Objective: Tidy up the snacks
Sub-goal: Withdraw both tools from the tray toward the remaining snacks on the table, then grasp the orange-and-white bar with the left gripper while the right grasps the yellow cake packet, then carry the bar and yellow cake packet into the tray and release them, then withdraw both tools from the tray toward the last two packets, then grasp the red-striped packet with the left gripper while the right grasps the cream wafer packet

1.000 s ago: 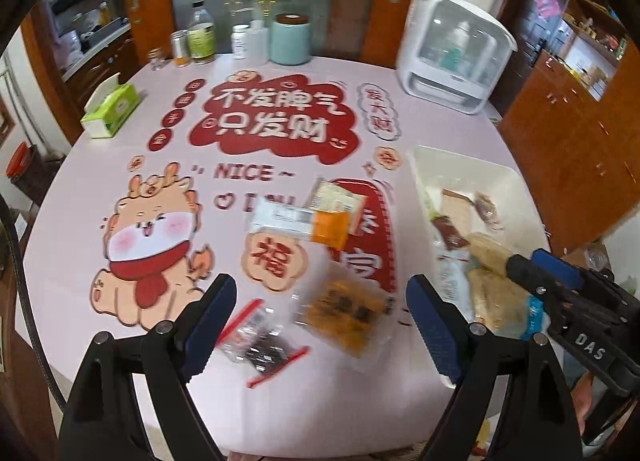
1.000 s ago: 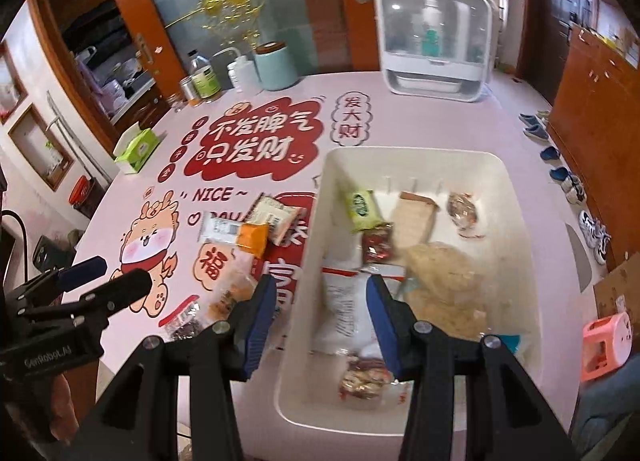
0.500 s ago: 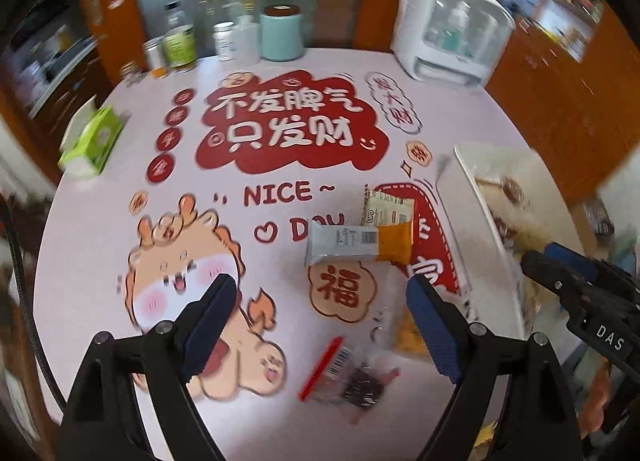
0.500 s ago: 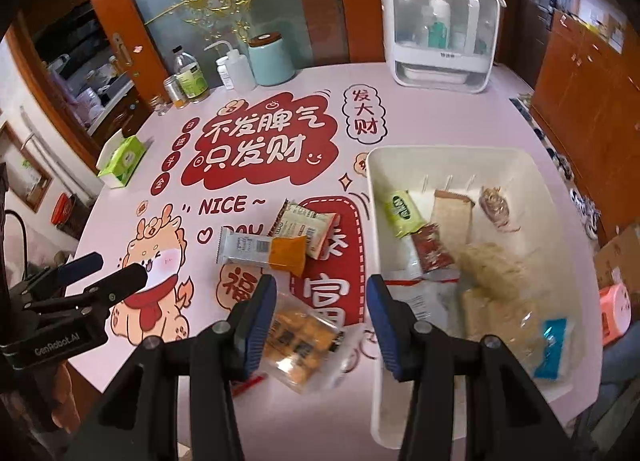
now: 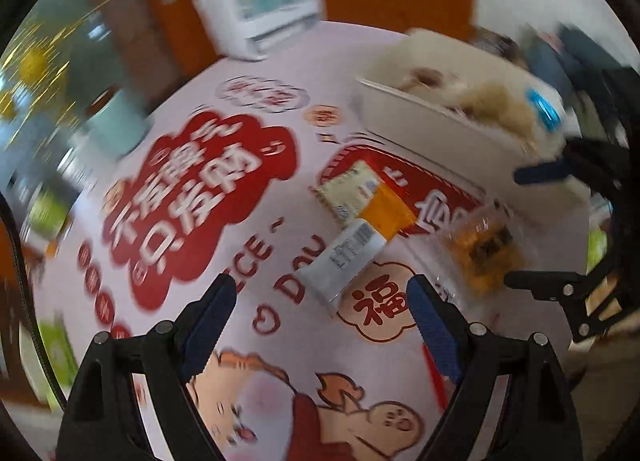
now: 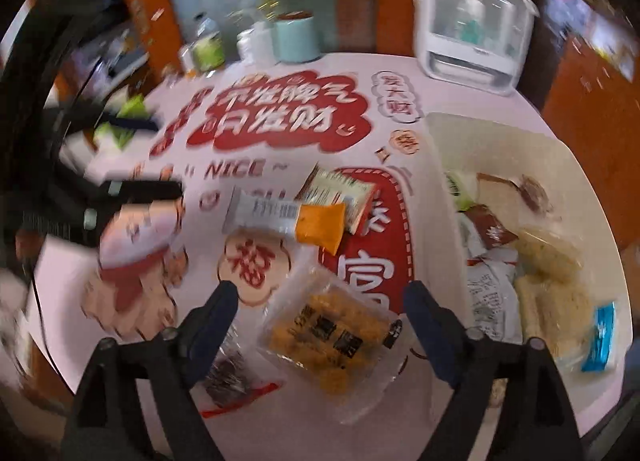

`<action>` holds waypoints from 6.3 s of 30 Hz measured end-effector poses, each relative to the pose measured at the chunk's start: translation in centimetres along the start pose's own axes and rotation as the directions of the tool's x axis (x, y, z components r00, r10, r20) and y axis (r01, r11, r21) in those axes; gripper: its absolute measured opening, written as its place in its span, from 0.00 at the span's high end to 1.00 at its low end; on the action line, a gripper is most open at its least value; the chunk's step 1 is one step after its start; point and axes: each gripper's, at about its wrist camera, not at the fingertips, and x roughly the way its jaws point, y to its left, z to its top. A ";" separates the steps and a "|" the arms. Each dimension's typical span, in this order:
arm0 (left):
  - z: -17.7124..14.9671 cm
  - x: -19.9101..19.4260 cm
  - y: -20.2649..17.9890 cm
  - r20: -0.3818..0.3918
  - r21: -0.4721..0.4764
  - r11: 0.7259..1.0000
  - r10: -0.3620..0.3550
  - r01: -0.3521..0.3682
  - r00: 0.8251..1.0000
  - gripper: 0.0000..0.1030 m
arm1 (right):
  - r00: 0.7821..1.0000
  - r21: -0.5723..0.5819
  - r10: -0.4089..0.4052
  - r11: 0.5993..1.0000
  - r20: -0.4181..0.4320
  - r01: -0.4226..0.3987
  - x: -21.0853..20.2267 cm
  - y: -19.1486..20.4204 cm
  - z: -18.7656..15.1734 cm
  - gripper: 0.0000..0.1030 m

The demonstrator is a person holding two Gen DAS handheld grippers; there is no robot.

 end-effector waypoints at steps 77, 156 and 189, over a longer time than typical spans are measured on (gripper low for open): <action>15.7 -5.0 -17.7 0.161 -0.475 0.874 -0.026 0.100 0.987 0.63 | 0.986 0.174 0.078 0.979 0.148 -0.104 -13.0 -20.8 1.5 0.31; 0.4 -10.0 -5.9 -0.073 -0.841 0.484 0.344 -0.243 0.936 0.25 | 0.997 0.105 0.048 0.993 0.062 -0.054 -7.0 -15.4 8.1 0.12; -9.1 4.4 -9.8 -0.199 -0.867 0.475 -0.053 -0.151 0.978 0.23 | 0.918 0.289 0.142 0.957 -0.371 -0.031 16.0 -4.4 11.0 0.12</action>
